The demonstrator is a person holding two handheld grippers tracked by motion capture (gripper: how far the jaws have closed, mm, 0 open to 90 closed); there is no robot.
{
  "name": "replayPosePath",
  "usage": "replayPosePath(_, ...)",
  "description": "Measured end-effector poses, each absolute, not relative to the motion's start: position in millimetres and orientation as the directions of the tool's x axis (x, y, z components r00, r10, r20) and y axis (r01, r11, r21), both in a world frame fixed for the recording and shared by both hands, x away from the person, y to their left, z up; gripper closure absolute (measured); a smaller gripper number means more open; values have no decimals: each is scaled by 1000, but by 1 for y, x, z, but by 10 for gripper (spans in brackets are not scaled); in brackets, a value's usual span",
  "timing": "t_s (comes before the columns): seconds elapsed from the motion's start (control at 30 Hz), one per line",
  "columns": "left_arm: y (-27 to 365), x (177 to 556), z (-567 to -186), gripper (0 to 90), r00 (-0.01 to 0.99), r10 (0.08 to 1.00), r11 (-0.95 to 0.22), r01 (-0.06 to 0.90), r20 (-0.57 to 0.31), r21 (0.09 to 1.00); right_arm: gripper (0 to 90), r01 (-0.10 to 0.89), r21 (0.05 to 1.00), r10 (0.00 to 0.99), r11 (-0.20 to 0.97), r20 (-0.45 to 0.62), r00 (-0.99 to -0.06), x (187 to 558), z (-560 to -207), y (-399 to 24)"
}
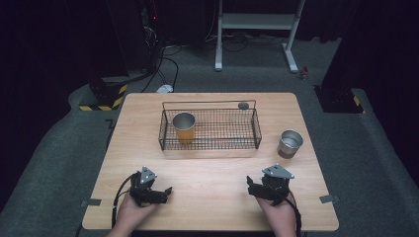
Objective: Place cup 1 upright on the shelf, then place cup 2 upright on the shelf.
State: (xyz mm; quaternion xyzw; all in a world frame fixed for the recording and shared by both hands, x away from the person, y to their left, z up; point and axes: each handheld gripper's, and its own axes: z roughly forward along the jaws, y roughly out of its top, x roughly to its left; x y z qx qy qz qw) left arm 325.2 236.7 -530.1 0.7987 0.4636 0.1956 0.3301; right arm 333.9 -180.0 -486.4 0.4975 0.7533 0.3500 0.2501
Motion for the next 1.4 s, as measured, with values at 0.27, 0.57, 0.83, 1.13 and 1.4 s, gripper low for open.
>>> replayPosePath(0.27, 237, 326, -530, 12, 499, 866, -360, 607, 12, 708, 109, 560, 788, 932, 256, -47, -360, 333, -486, -196)
replayPosePath(0.57, 237, 326, -530, 13, 499, 866, -360, 607, 12, 708, 110, 571, 793, 954, 211, -40, -297, 342, -495, -219)
replayPosePath(0.83, 236, 326, -530, 6, 499, 866, -358, 610, 8, 707, 111, 582, 789, 965, 199, -53, -258, 350, -497, -231)
replayPosePath(1.13, 236, 326, -530, 1, 498, 867, -355, 613, 3, 706, 109, 600, 778, 972, 185, -57, -226, 360, -500, -237)
replayPosePath(1.4, 237, 326, -530, 1, 487, 874, -350, 616, 8, 706, 101, 593, 795, 983, 125, -18, -183, 366, -498, -255)
